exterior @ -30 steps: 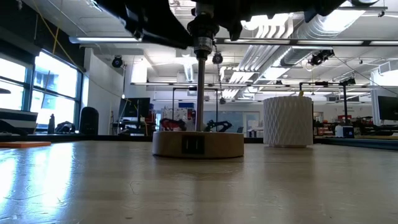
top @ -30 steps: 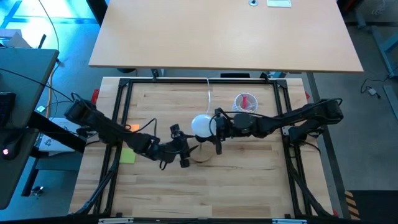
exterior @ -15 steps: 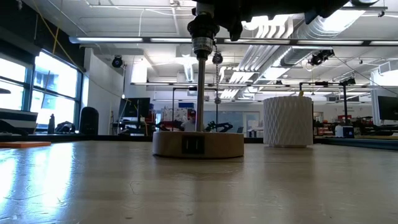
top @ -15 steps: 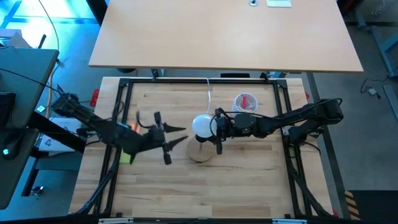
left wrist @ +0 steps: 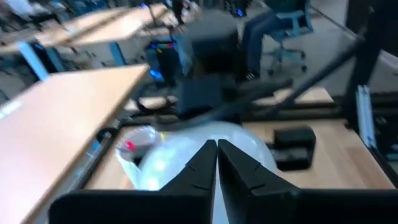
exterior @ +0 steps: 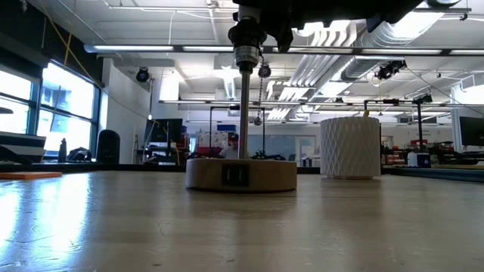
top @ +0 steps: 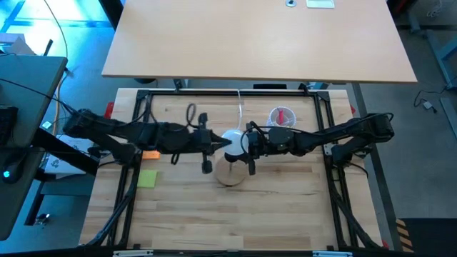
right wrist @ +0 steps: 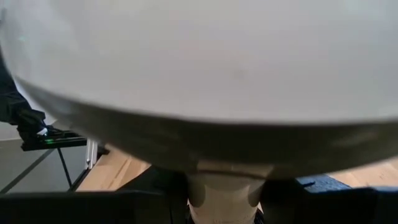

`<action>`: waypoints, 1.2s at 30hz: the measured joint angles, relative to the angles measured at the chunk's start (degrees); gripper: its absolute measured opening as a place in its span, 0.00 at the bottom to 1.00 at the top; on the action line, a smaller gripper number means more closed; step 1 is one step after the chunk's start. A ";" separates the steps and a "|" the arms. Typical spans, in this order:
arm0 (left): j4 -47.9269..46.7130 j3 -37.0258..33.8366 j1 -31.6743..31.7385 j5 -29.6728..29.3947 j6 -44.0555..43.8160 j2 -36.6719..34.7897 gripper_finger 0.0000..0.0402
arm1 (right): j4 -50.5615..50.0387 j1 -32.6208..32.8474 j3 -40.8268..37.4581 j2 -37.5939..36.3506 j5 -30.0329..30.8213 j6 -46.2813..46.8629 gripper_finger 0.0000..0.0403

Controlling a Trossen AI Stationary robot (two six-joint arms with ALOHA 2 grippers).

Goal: Screw lightbulb
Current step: Insert the light bulb into the brown lamp

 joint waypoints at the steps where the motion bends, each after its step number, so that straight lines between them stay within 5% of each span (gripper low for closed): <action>1: -0.85 0.34 0.27 0.92 -0.38 0.41 0.01 | -0.10 0.00 0.00 0.00 -0.01 -0.01 0.34; 8: -7.29 1.55 0.43 1.85 -5.90 0.94 0.00 | -0.14 -0.02 0.04 0.09 -0.32 -0.11 0.35; 15: -8.54 1.35 -1.23 1.97 -6.62 0.81 0.00 | -1.39 0.00 -0.43 -0.06 -0.84 -2.65 0.49; 36: -8.10 1.13 -1.98 -2.05 -5.43 0.70 0.00 | -11.84 0.44 -0.22 -10.01 3.08 -4.56 0.51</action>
